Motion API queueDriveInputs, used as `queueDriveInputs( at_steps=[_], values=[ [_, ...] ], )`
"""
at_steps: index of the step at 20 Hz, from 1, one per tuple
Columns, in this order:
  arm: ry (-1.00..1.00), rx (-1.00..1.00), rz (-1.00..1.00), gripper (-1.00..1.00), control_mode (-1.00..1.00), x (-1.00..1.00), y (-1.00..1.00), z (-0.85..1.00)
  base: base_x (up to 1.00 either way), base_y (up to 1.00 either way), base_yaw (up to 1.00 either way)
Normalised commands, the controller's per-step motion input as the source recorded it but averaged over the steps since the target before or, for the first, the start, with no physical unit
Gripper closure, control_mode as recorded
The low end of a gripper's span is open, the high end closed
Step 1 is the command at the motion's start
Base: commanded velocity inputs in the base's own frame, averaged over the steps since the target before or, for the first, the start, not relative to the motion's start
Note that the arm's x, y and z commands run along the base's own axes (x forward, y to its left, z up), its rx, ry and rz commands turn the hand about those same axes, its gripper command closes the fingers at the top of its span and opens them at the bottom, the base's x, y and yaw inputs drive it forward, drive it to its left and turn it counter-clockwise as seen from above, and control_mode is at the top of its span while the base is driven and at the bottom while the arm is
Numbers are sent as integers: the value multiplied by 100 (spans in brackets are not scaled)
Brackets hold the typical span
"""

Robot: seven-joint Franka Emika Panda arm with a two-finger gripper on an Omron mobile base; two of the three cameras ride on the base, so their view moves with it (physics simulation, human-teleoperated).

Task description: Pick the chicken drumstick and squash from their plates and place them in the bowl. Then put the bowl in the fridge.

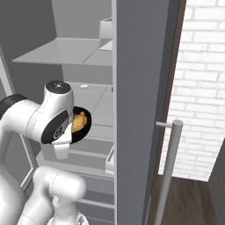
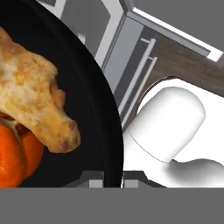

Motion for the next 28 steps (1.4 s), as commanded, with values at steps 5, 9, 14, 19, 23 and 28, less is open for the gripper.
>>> queueDriveInputs(
  at_steps=[5, 9, 14, 19, 23, 28],
  values=[
    [0, 7, 0, 100, -100, 80, 0, -20, 20, 1, 0],
    [-1, 4, 0, 100, -100, 100, 2, -8, 0, 0, 0],
    [6, 0, 0, 100, -100, 100, 12, -1, 0, 0, 0],
    [3, 3, 0, 100, -100, 100, 1, -26, 0, 0, 0],
    [-8, 5, 0, 100, -100, 91, 0, -39, 0, 0, 0],
    [-13, 5, 0, 100, -100, 59, 0, -33, 0, 0, 0]
  ],
)
